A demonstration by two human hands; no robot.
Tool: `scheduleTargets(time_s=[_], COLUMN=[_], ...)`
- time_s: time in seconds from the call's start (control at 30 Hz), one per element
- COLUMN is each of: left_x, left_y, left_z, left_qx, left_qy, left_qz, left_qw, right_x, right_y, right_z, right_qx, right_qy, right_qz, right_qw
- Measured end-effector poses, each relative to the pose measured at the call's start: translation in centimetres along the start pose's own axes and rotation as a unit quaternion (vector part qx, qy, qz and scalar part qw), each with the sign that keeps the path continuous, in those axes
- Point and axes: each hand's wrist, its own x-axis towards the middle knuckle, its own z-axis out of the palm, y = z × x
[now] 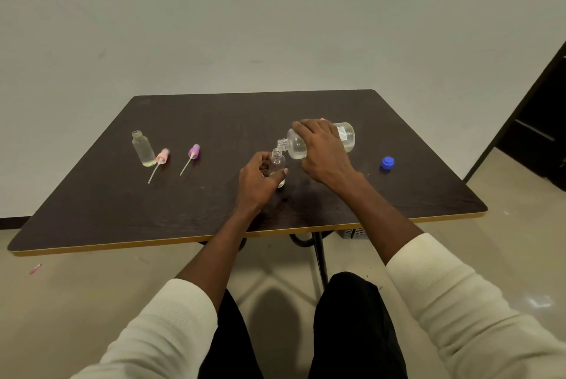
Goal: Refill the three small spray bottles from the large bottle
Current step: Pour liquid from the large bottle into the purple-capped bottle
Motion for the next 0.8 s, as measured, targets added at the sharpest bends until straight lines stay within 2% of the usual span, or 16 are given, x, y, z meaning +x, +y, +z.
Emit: scheduleTargets(time_s=[0.8], left_x=[-0.01], left_y=[0.07], left_z=[0.03], left_qx=[0.002], left_qy=[0.0], left_qz=[-0.005], left_qw=[1.0], right_x=[-0.04], right_y=[-0.22], right_z=[-0.27], right_qx=[0.005], right_qy=[-0.009], right_qz=[0.003], right_qw=[1.0])
